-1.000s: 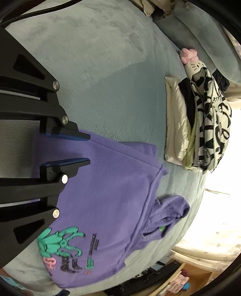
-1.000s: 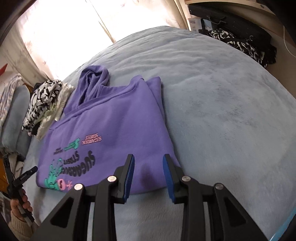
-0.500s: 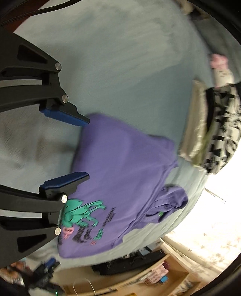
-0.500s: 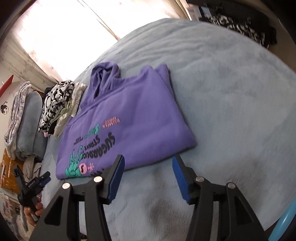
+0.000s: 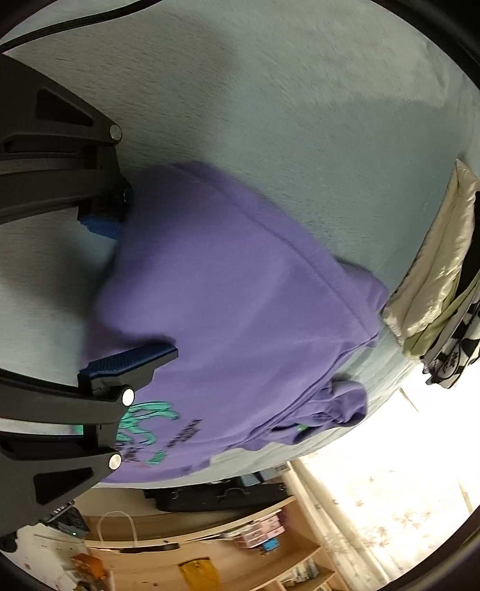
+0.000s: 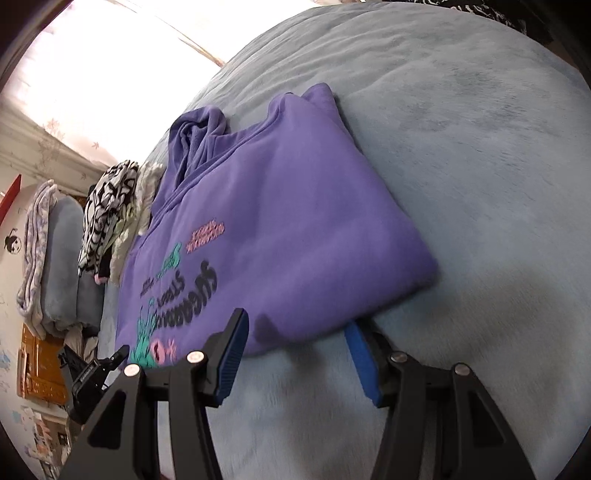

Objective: Fold large clothes
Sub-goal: 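Release the hem and press the folded hoodie flat with both grippers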

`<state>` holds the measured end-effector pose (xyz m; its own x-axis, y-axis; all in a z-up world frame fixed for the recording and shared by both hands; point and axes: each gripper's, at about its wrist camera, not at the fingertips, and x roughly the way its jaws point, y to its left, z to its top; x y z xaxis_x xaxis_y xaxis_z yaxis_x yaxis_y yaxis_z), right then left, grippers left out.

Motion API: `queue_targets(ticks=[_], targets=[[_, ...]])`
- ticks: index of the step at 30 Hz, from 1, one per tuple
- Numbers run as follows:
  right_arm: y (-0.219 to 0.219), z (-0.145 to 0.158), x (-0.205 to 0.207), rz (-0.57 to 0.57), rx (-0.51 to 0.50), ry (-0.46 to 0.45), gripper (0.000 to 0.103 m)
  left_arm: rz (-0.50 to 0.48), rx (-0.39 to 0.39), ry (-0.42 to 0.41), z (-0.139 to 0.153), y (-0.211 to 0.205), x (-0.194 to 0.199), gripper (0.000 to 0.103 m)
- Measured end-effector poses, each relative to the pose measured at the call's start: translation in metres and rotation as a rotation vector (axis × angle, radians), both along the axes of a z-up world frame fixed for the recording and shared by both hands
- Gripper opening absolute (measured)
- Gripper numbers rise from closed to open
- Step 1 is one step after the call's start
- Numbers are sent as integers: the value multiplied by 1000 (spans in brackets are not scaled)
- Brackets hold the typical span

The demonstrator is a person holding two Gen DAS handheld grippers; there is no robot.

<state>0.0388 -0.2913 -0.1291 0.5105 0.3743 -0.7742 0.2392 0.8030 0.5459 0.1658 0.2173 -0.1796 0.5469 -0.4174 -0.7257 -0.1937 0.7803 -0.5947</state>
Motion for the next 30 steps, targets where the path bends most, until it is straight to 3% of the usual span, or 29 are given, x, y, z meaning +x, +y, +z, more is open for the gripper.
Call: queue_targets(ticks=[1,5,6,8,11,18,25,30], targets=[[0,-2,4,-5,2,-2,54,16,5,-7,0,0,3,49],[4,-7,15,-31,-20,-20,52,48,63,-53,8,-4,4,19],[5,-6,17,-31,-36,-27,47,48,83,-66,11,-7,3,16],[7,-3,19,-27,-84,-39,21,59,148,-101,21,-15,-2,14],[1,4,15,-37,-69,-68,13,67,205,-154,38,-22,-14,12],[-1,29,3,-19,-139,-121,11,60,261,-204,58,-28,-52,12],[-7,37,-25,12,-163,-98,11,42,283,-153,56,-25,-74,12],[-6,26,-33,23,-179,-55,11,24,273,-96,44,-20,-65,13]])
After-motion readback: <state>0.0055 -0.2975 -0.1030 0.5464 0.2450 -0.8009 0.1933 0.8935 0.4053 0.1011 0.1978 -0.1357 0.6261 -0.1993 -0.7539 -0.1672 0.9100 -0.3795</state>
